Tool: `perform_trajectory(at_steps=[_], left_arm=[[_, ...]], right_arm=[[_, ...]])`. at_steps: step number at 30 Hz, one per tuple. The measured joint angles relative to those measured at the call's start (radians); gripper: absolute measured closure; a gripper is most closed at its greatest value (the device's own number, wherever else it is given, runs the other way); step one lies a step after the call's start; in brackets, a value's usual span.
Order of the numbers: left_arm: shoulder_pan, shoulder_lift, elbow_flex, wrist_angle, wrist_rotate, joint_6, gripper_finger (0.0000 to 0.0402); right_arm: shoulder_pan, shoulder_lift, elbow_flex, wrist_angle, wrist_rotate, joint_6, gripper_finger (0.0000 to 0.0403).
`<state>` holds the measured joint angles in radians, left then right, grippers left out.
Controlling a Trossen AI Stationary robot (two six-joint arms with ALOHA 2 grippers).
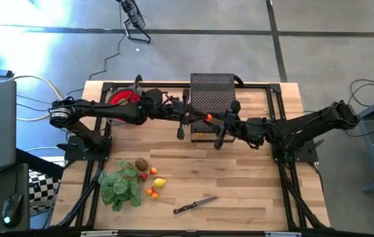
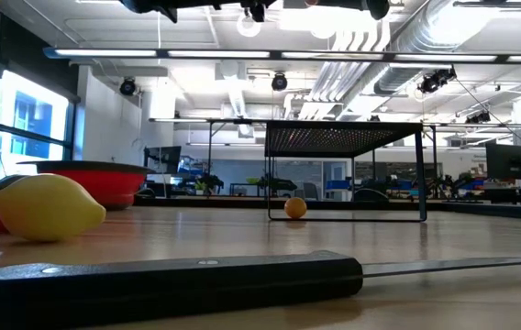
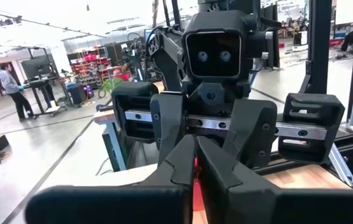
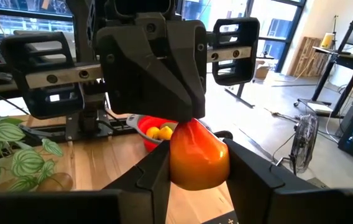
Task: Pick & Place Fruit
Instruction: Put the orange pear into the strainer bowl
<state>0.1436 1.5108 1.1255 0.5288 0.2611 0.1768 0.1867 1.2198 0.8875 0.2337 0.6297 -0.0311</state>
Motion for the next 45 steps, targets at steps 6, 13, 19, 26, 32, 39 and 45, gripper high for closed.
perform_trajectory(at_steps=[6, 13, 19, 26, 32, 39, 45], left_arm=[[0.000, 0.000, 0.000, -0.001, 0.000, -0.008, 0.0398], [0.000, 0.000, 0.000, -0.002, 0.001, -0.008, 0.0400], [0.000, 0.000, 0.000, -0.011, 0.003, -0.008, 0.0401], [0.000, 0.000, 0.000, -0.009, 0.002, -0.001, 0.0401], [0.002, -0.002, 0.000, -0.010, 0.001, 0.010, 0.0401], [0.057, -0.063, 0.000, -0.090, 0.000, 0.009, 0.0402], [0.100, -0.155, 0.000, -0.274, -0.018, 0.009, 0.0401]], right_arm=[[0.000, 0.000, 0.000, 0.000, 0.000, 0.000, 0.0278], [0.000, 0.000, 0.000, 0.002, 0.000, -0.024, 0.0263], [0.000, -0.001, 0.000, 0.019, 0.000, -0.053, 0.0228], [0.017, -0.001, 0.000, 0.009, 0.000, -0.079, 0.0161], [0.047, -0.013, 0.000, -0.012, 0.107, -0.082, 0.0097], [0.083, -0.086, 0.001, -0.194, 0.129, 0.003, 0.0070], [0.103, -0.101, 0.001, -0.324, 0.127, 0.093, 0.0083]])
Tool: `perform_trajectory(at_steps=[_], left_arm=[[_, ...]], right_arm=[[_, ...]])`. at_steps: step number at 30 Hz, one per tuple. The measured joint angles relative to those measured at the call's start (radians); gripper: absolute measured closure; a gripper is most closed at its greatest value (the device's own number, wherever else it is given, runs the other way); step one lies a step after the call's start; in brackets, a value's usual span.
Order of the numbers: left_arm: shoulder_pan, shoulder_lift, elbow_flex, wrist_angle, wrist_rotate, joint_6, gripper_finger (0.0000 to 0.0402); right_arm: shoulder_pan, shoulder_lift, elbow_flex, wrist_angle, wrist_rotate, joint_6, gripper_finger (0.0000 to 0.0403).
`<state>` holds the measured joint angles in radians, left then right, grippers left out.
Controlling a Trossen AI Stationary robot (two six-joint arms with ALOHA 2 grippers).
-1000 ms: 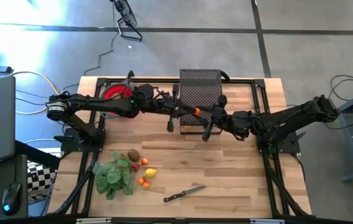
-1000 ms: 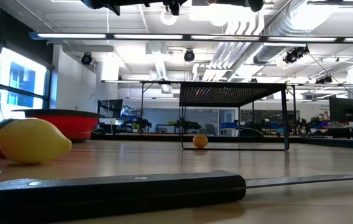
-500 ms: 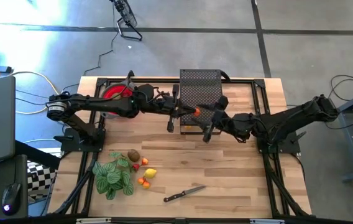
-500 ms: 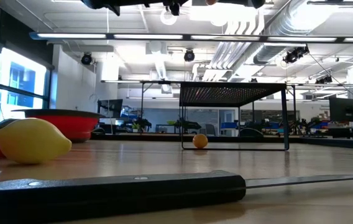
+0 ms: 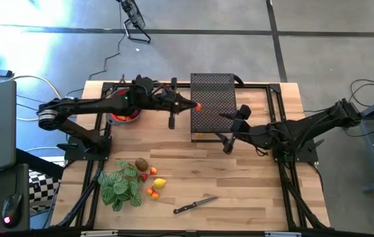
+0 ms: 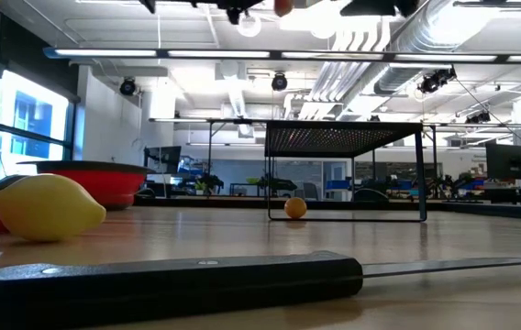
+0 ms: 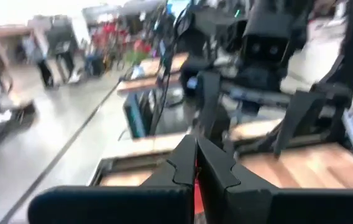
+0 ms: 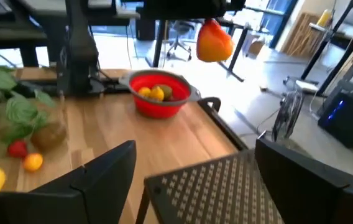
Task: Pick & Place Fruit
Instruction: Put the orange pear into the strainer bowl
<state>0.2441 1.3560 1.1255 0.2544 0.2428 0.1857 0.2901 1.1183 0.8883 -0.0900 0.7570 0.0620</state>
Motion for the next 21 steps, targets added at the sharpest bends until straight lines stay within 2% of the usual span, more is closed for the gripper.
perform_trajectory(at_steps=[5, 12, 17, 21], left_arm=[[0.021, -0.104, 0.000, -0.225, -0.094, -0.009, 0.0401], [0.018, -0.260, 0.000, -0.507, -0.324, -0.077, 0.0401], [0.018, -0.328, 0.000, -0.725, -0.572, -0.158, 0.0401], [0.018, -0.334, 0.000, -0.899, -0.754, -0.267, 0.0401]], right_arm=[[0.000, 0.000, 0.000, -0.122, 0.000, 0.114, 0.0101], [-0.004, 0.000, 0.000, -0.178, 0.000, 0.219, 0.0122], [-0.005, 0.000, 0.000, -0.177, 0.003, 0.280, 0.0133], [-0.005, 0.000, 0.000, -0.177, 0.003, 0.315, 0.0139]])
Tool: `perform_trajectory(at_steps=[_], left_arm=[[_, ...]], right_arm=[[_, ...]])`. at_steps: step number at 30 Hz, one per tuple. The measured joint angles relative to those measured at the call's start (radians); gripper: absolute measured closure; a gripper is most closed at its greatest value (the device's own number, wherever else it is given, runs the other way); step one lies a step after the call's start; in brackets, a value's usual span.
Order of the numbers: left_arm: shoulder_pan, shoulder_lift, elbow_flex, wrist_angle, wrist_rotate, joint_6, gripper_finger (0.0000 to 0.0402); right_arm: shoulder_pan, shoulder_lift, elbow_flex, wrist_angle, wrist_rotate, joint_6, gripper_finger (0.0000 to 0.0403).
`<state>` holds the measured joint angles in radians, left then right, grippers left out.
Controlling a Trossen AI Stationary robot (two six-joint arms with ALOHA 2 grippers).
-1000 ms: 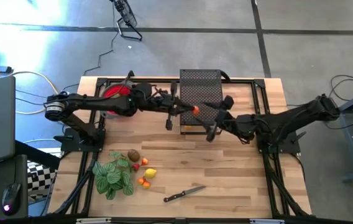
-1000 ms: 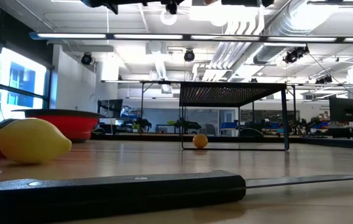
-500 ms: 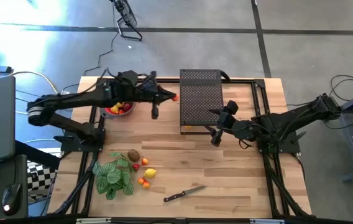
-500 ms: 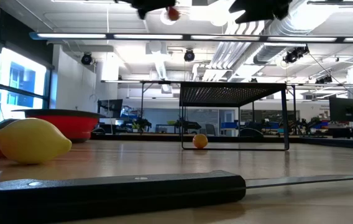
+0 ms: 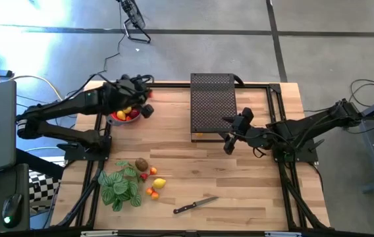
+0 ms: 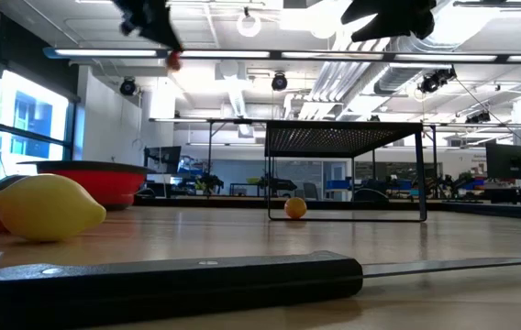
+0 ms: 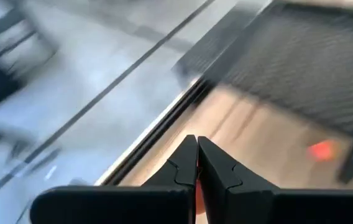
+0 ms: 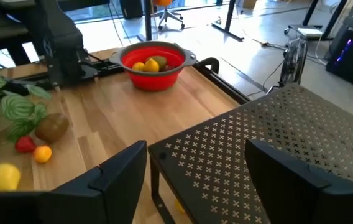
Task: Pick & Place Fruit
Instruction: Put the orange pear into the strainer bowl
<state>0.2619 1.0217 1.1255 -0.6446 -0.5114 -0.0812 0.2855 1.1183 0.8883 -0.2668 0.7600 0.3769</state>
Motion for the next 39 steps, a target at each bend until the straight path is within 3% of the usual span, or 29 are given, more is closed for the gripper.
perform_trajectory(at_steps=[6, 11, 25, 32, 39], left_arm=[[0.001, 0.031, 0.000, -0.212, -0.126, -0.219, 0.0401], [0.015, 0.076, 0.000, -0.309, -0.132, -0.290, 0.0401], [0.308, 0.211, -0.002, -0.299, 0.137, -0.268, 0.0401], [0.399, 0.288, -0.002, -0.301, 0.143, -0.297, 0.0401], [0.420, 0.379, -0.002, -0.301, 0.117, -0.374, 0.0401]], right_arm=[[0.001, 0.000, -0.001, 0.000, -0.004, 0.023, 0.0144], [0.001, 0.000, -0.001, 0.001, -0.004, 0.023, 0.0144], [0.001, 0.001, -0.001, 0.001, -0.004, 0.023, 0.0144], [0.001, 0.001, -0.001, 0.001, -0.004, 0.023, 0.0144], [0.000, 0.001, -0.001, 0.001, -0.004, 0.023, 0.0144]])
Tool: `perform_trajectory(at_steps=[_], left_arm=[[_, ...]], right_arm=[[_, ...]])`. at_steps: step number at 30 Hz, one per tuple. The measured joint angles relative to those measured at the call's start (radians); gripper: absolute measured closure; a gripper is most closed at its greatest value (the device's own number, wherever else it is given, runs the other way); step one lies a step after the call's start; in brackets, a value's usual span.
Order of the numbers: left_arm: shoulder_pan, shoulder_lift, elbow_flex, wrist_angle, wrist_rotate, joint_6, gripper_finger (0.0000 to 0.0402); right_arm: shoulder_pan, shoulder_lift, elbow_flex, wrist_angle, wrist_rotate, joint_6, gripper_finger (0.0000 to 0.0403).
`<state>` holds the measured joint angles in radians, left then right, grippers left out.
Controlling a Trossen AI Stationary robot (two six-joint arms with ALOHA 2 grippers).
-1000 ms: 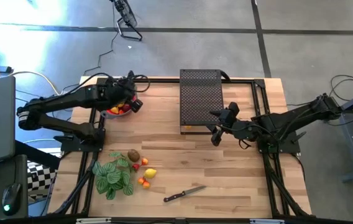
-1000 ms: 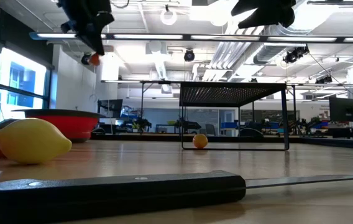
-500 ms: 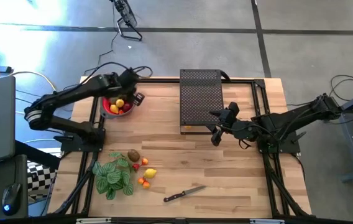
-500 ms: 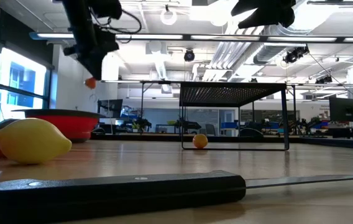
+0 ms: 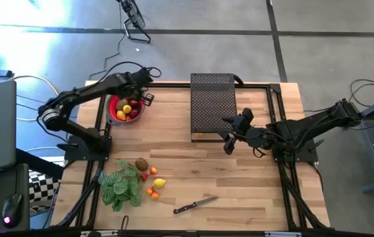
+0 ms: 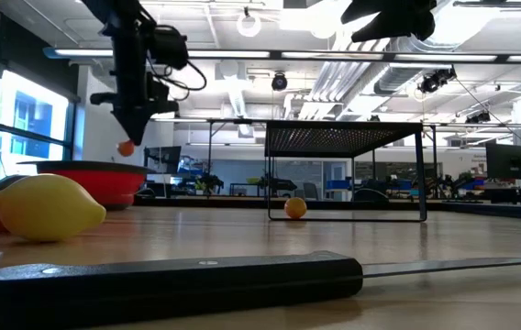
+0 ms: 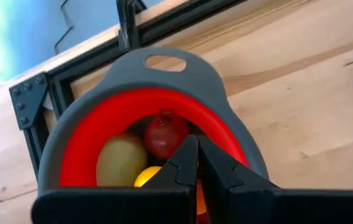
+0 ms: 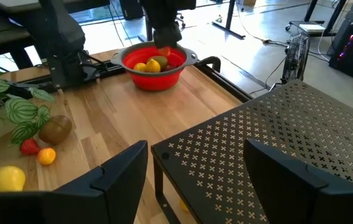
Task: Pick & Place Fruit
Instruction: Put the orange pear into the strainer bowl, then put the yellow lemon into the strainer bowl
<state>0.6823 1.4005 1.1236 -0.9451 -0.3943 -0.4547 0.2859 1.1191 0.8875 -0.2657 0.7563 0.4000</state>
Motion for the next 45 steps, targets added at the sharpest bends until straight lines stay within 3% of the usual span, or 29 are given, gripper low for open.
perform_trajectory(at_steps=[13, 27, 40, 45], left_arm=[[-0.002, 0.121, 0.000, 0.001, -0.015, -0.028, 0.0394], [-0.002, 0.124, 0.000, -0.018, -0.012, 0.010, 0.0273], [-0.003, 0.042, 0.002, 0.044, 0.038, 0.151, 0.0268], [-0.044, -0.001, 0.002, 0.106, 0.074, 0.218, 0.0289]], right_arm=[[0.000, 0.000, 0.000, 0.000, 0.000, 0.000, 0.0144], [0.000, 0.000, 0.000, 0.000, 0.000, -0.003, 0.0144], [0.000, 0.000, 0.000, 0.000, 0.000, -0.004, 0.0144], [0.000, 0.000, 0.000, 0.000, 0.000, -0.004, 0.0144]])
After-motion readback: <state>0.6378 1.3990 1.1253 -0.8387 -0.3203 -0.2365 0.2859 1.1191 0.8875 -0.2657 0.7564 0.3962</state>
